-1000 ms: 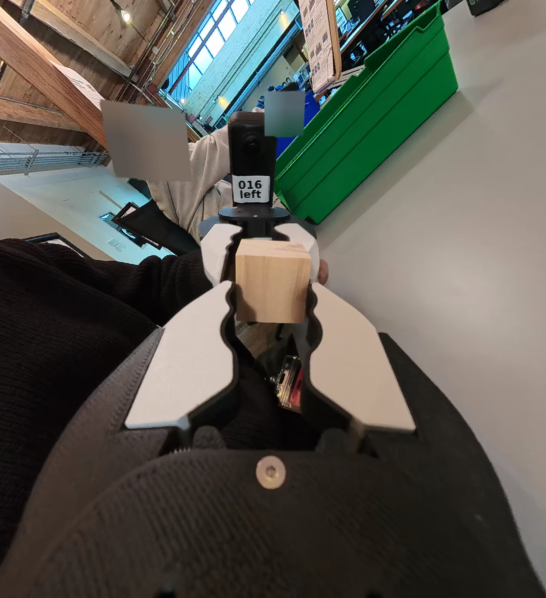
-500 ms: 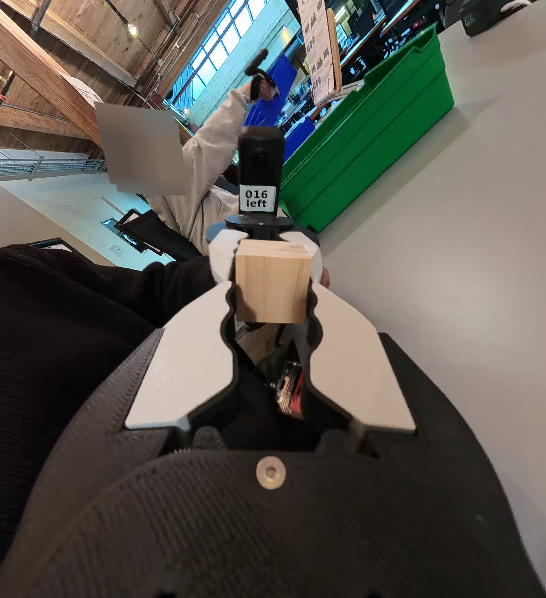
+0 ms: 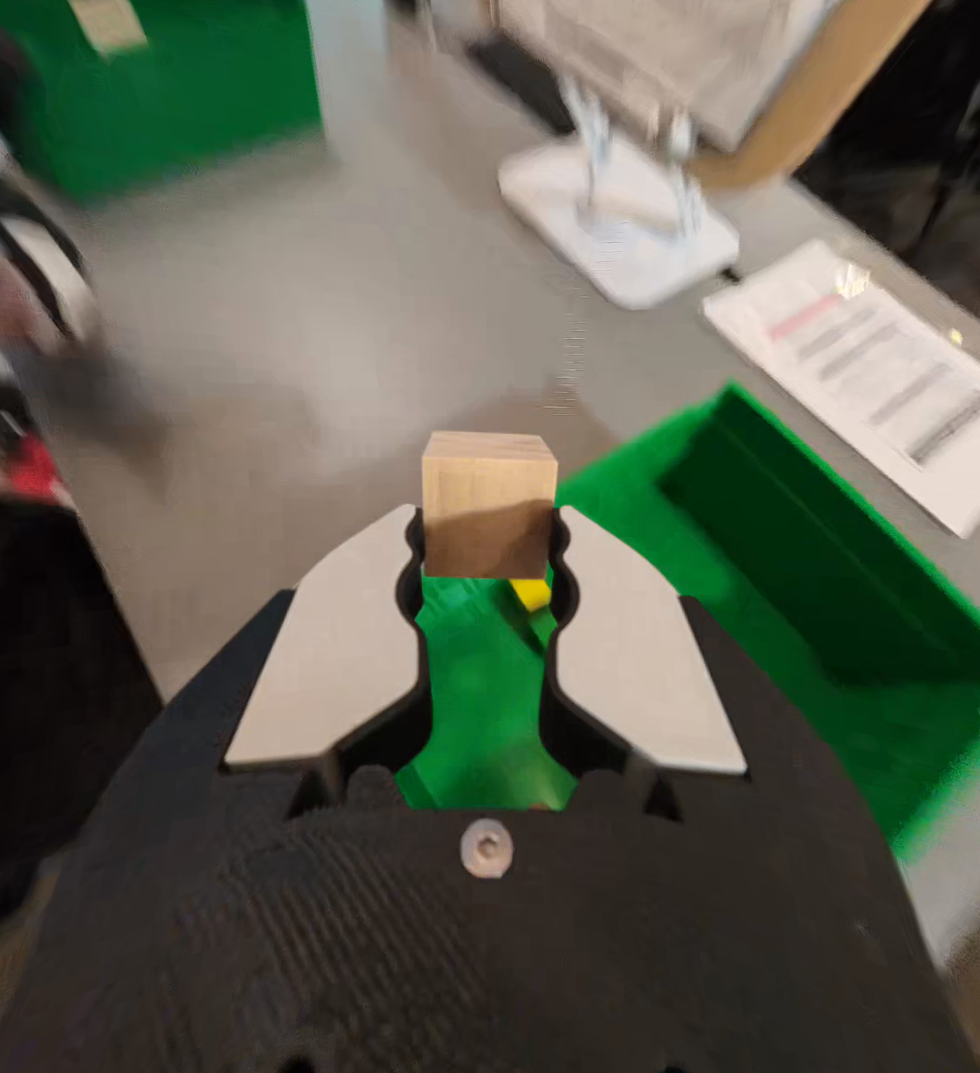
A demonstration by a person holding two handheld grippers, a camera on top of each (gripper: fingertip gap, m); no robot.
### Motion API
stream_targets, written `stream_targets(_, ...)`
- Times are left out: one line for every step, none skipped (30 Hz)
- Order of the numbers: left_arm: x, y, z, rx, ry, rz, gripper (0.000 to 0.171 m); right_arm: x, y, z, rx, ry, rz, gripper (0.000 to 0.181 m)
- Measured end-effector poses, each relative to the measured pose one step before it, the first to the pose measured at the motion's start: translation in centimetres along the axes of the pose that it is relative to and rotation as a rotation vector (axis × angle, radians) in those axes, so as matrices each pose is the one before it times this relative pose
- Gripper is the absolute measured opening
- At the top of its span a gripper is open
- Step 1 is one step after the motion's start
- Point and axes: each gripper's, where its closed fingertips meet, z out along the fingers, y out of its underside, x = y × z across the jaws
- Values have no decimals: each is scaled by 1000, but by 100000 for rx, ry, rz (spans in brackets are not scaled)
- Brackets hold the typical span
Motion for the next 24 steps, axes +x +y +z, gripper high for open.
stream_targets(-177, 71, 96, -507, -506, 91, 52, 1501, 1980, 91, -12803, 441, -5878, 42)
stream_targets(-246, 108, 85, -647, -804, 210, 52, 1152, 2113, 392, -13226, 135, -6630, 42)
stream_targets(-300, 128, 92, -665, -1097, 290, 52, 755, 2000, 666, -12691, -73, -7165, 42)
stream_targets(-320, 136, 83, -601, -1293, 256, 52, 262, 1553, 844, -10224, -1665, -6126, 42)
stream_targets(-297, 128, 85, -411, -1177, 194, 51, -26, 1170, 915, -8695, -2671, -5120, 42)
stream_targets(-240, 115, 86, -227, -928, -12, 51, -101, 954, 946, -8023, -2642, -4951, 42)
stream_targets(-170, 111, 86, -153, -554, -237, 51, -82, 815, 939, -7408, -2132, -5335, 42)
stream_targets(-137, 100, 91, -293, -321, -415, 51, 108, 782, 880, -7191, -714, -5579, 42)
stream_targets(-97, 80, 91, -385, -281, -531, 51, 161, 571, 787, -5559, -269, -5350, 42)
stream_targets(-9, 59, 91, -835, 115, -458, 51, 115, 264, 633, -3068, -551, -4516, 42)
stream_targets(139, 83, 91, -1280, 1004, -519, 51, 74, 12, 466, -810, -1019, -2891, 42)
stream_targets(186, 90, 76, -1353, 1307, -481, 51, 74, -136, 292, 557, -1321, -1445, 42)
stream_targets(104, 73, 54, -1063, 589, -96, 51, 84, -202, 140, 1444, -1266, -681, 42)
stream_targets(-15, 46, 26, -586, -263, 530, 51, 110, -228, 53, 1902, -1098, -309, 42)
stream_targets(-87, 41, 9, -426, -815, 891, 51, 117, -190, 14, 1826, -915, -213, 42)
stream_targets(-104, 34, -1, -454, -761, 927, 51, 49, -120, 16, 1393, -1079, -230, 42)
stream_targets(-81, 31, 8, -449, -316, 672, 51, 113, -32, 18, 772, -466, -377, 42)
stream_targets(-73, 7, -8, -389, -55, 251, 51, 103, -31, 6, 713, -154, -774, 42)
stream_targets(-98, -9, 14, -227, 37, -87, 51, 41, -71, -9, 801, -441, -601, 42)
stream_targets(-95, -16, 16, -113, 198, -116, 51, -20, -99, 13, 811, -809, -243, 42)
stream_targets(-45, -22, 0, -29, 486, 104, 52, -48, -78, 60, 610, -953, 105, 42)
stream_targets(-34, -20, 3, 113, 365, 151, 52, 12, -10, 93, 113, -410, -15, 42)
stream_targets(-31, -39, 2, 213, 157, 16, 52, 13, 73, 127, -292, -149, -593, 42)
stream_targets(-5, -29, 9, 127, 285, -123, 52, -12, 82, 170, -401, -318, -502, 43)
